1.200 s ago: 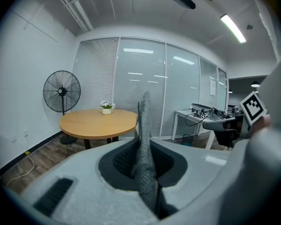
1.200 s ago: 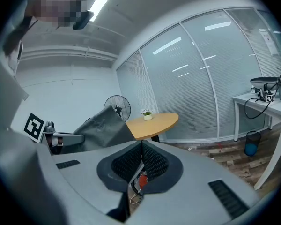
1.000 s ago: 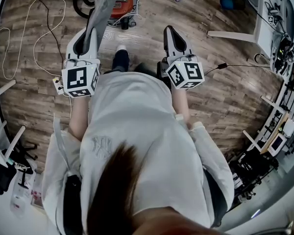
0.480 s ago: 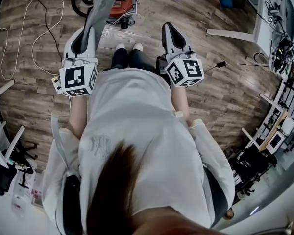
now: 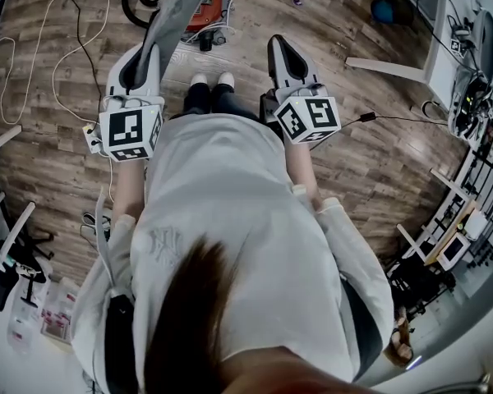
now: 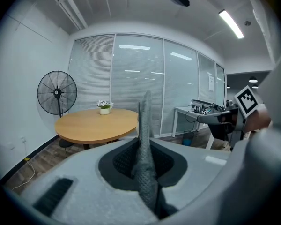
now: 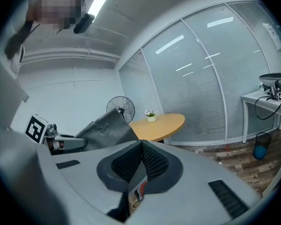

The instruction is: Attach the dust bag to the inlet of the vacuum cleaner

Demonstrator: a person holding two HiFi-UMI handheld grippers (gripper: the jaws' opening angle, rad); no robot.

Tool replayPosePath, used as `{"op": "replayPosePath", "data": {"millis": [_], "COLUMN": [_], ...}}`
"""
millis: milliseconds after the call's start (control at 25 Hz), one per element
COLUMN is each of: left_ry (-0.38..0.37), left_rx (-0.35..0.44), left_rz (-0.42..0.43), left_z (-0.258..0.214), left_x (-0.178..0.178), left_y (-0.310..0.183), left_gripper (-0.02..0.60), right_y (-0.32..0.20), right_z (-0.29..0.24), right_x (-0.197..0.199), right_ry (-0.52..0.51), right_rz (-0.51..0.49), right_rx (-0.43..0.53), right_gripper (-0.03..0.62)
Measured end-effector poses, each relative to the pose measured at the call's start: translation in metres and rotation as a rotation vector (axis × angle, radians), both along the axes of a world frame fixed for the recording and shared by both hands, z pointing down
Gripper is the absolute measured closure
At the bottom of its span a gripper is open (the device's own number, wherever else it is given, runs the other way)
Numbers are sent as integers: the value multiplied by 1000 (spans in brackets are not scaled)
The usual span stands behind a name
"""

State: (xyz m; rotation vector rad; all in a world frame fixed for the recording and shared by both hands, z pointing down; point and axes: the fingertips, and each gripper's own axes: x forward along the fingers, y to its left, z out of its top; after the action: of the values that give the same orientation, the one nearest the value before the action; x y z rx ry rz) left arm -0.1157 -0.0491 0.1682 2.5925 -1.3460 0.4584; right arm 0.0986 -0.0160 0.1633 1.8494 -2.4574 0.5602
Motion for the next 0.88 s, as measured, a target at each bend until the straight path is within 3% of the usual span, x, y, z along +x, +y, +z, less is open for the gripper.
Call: {"op": "replayPosePath", "data": {"millis": [360,600,880], "left_ry": [-79,-85,-120], "left_rx": [-11,-19,-19], "left_rz": [75,105,215], "left_z": [7,9,16], "left_x": [23,31,55], "left_y": [2,3,12], "left_gripper": [543,543,543], "right_y": [-13,-14,-11], "right_z": [-4,-1,-2], "right_x": [18,22,21], "right_ry": [-2,-5,-1], "right_rz": [-20,-21,-32], "right_rx": [12,3,14], "right_gripper": [592,592,592]}}
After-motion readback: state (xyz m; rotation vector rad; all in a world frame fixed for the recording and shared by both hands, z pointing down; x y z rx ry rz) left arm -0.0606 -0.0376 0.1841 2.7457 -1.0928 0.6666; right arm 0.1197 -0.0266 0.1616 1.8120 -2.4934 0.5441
